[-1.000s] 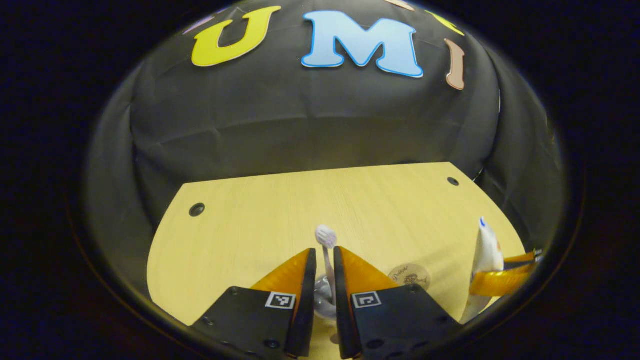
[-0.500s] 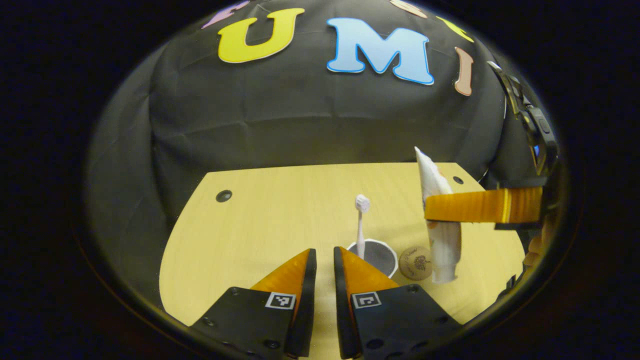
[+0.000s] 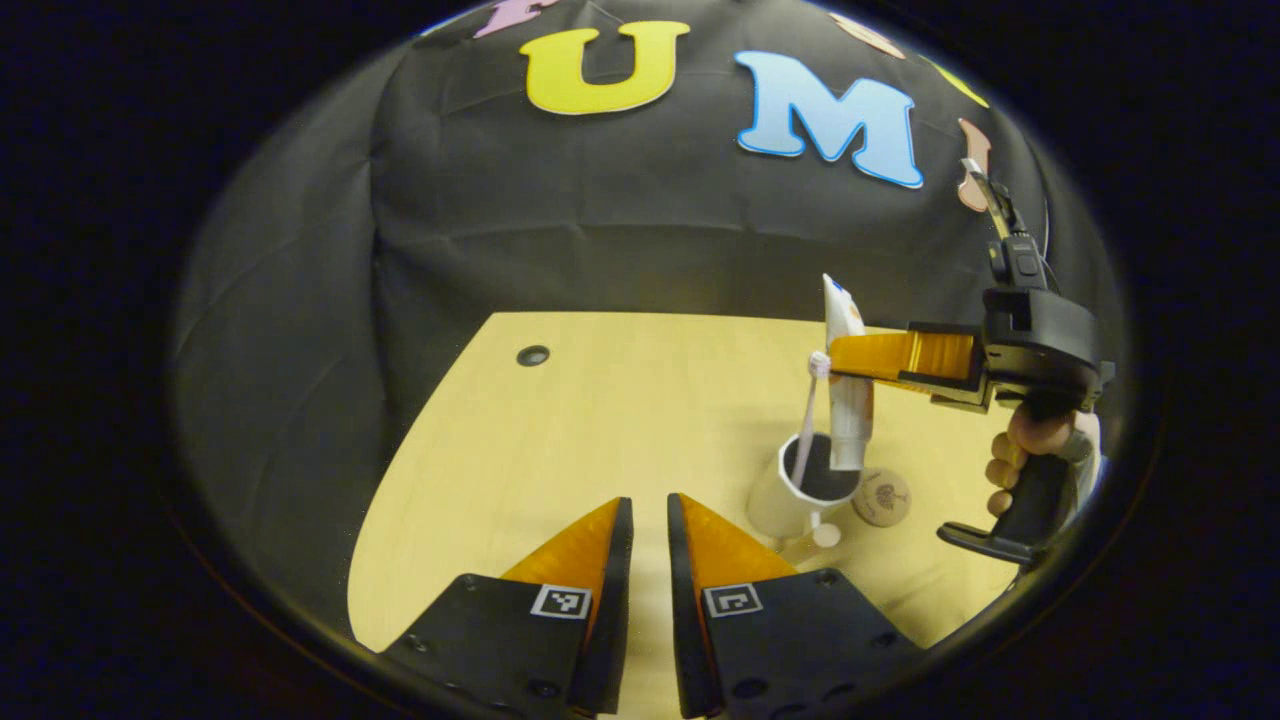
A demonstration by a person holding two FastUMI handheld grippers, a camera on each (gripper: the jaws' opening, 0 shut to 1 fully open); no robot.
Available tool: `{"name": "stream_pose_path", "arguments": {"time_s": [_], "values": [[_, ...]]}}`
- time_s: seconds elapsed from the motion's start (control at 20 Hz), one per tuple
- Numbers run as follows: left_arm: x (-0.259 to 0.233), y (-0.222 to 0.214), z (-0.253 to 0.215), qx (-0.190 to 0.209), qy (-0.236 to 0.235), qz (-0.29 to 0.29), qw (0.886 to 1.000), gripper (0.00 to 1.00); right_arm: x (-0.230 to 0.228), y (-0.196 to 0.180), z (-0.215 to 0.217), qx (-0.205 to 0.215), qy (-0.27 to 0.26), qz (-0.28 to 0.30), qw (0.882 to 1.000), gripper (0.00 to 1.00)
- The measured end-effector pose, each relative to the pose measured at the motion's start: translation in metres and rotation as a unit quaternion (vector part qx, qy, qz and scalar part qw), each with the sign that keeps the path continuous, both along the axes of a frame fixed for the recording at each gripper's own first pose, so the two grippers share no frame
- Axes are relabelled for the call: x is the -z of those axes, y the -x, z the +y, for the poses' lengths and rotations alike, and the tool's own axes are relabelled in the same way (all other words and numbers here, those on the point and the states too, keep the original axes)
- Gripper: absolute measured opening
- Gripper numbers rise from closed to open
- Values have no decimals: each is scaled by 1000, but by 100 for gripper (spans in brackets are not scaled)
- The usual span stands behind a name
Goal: Put the toothbrush and toothpaste on the desktop into the cup, then pick up the cup and place it on the coaster on the desktop.
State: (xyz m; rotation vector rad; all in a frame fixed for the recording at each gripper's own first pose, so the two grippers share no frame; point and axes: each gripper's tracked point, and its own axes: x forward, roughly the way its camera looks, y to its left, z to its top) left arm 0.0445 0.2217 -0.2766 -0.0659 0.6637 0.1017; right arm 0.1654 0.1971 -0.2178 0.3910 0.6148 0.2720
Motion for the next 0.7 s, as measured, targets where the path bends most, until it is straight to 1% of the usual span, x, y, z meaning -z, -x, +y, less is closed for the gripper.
{"name": "stream_pose_path", "arguments": {"time_s": [0.1, 0.25, 0.35, 0.4, 0.45, 0.5, 0.55, 0.65, 0.7], "values": [[-2, 3, 5, -12, 1, 3, 1000, 27, 6, -2, -1, 8, 26, -25, 999, 6], [-6, 4, 11, -23, 9, 5, 1000, 27, 16, -1, -5, 25, 38, -36, 998, 6], [-5, -8, 3, -23, 9, 9, 1000, 27, 30, 4, -1, 20, 38, -31, 999, 10], [-6, -13, -1, -20, 9, 7, 1000, 27, 31, 9, 1, 19, 30, -32, 999, 15], [-8, -17, -5, -17, 9, 6, 1000, 27, 29, 11, 1, 18, 22, -35, 999, 15], [-7, -23, -11, -12, 10, 6, 1000, 27, 28, 13, 0, 19, 24, -36, 999, 19], [-6, -29, -15, -7, 11, 5, 1000, 27, 28, 15, 0, 18, 24, -38, 999, 19], [-5, -41, -28, 3, 17, 3, 1000, 27, 23, 22, 6, 4, 15, -40, 999, 27], [-3, -46, -36, 9, 21, 3, 1000, 27, 22, 28, 2, 5, 22, -36, 999, 55]]}}
